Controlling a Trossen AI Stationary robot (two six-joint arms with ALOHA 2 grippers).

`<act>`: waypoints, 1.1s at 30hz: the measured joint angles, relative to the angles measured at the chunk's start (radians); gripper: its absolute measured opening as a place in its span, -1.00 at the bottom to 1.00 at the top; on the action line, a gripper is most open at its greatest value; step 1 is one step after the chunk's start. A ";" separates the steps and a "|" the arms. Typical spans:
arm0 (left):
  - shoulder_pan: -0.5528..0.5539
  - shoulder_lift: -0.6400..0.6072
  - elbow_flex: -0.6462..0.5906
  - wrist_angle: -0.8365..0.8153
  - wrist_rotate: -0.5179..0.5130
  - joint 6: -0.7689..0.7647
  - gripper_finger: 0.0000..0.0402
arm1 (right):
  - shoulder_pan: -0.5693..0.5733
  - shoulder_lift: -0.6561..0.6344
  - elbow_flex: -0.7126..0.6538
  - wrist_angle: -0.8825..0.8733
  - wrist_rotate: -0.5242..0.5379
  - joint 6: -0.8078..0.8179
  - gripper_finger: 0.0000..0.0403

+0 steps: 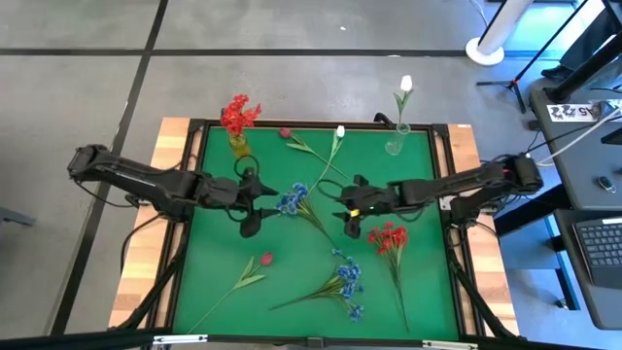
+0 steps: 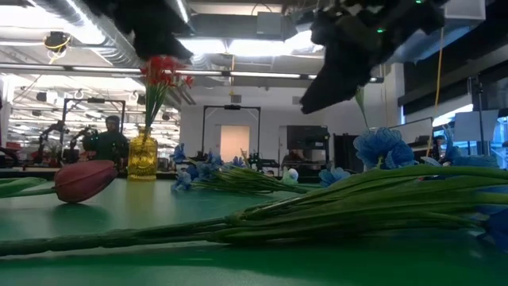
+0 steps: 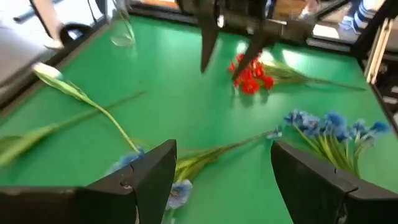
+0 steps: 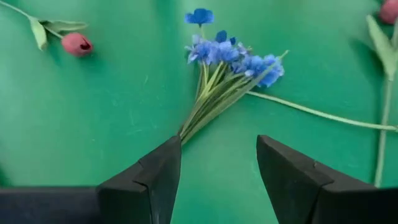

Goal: Sort flowers into vase by color
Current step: Put the top blue flowers into the transparent vase

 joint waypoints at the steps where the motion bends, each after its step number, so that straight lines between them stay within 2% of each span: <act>1: -0.006 -0.021 0.011 -0.038 -0.016 0.000 0.27 | 0.000 0.026 0.025 -0.010 -0.001 0.000 0.02; 4: -0.023 -0.068 0.018 -0.085 -0.061 0.007 0.27 | 0.000 0.077 0.086 -0.109 -0.001 -0.013 0.02; 9: -0.045 -0.115 0.018 -0.172 -0.069 0.001 0.27 | 0.000 0.108 0.117 -0.119 0.025 0.019 0.02; 15: -0.084 -0.122 0.018 -0.176 -0.096 -0.008 0.27 | -0.003 0.134 0.118 -0.020 0.033 0.079 0.02; 25: -0.091 -0.121 0.018 -0.175 -0.128 -0.011 0.27 | -0.003 0.311 0.117 0.056 0.025 0.133 0.02; 33: -0.090 -0.121 0.018 -0.165 -0.128 -0.002 0.27 | -0.003 0.395 0.118 0.173 -0.023 0.142 0.02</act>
